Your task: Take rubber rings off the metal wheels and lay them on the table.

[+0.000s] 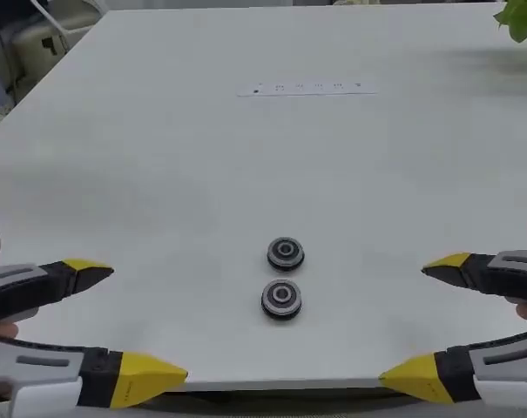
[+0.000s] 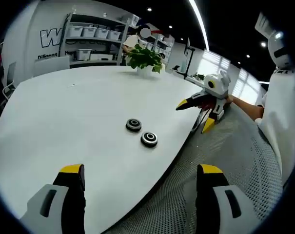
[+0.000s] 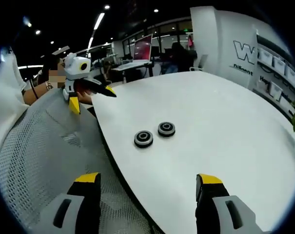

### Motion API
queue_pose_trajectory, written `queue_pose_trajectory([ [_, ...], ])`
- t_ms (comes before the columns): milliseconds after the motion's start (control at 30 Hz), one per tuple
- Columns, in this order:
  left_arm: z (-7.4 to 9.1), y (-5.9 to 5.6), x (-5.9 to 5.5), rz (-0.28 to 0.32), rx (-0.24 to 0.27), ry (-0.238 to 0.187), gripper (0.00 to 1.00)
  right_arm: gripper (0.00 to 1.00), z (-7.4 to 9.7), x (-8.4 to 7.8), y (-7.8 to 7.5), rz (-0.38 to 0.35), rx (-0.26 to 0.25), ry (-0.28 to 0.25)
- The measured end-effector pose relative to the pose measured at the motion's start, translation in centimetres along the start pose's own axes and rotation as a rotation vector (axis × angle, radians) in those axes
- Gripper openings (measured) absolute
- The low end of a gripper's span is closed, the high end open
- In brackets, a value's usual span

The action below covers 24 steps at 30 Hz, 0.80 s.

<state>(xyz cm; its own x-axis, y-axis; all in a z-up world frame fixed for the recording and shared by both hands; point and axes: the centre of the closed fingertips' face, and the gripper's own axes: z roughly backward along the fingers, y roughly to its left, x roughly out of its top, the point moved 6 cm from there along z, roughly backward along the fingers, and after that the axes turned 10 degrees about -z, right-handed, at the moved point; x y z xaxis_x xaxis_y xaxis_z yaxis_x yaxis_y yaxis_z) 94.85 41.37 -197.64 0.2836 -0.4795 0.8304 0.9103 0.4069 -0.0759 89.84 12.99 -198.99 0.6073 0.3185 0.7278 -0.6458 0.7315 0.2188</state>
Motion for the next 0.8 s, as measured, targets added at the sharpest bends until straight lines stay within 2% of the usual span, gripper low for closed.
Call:
queue_pose_trajectory([
  [600, -0.05, 0.03, -0.21, -0.027, 0.006, 0.033, 0.9, 0.79, 0.0, -0.02, -0.1, 0.014, -0.001, 0.004],
  [800, 0.03, 0.16, 0.08, -0.042, 0.011, 0.023, 0.91, 0.78, 0.03, 0.34, 0.02, 0.031, 0.001, -0.007],
])
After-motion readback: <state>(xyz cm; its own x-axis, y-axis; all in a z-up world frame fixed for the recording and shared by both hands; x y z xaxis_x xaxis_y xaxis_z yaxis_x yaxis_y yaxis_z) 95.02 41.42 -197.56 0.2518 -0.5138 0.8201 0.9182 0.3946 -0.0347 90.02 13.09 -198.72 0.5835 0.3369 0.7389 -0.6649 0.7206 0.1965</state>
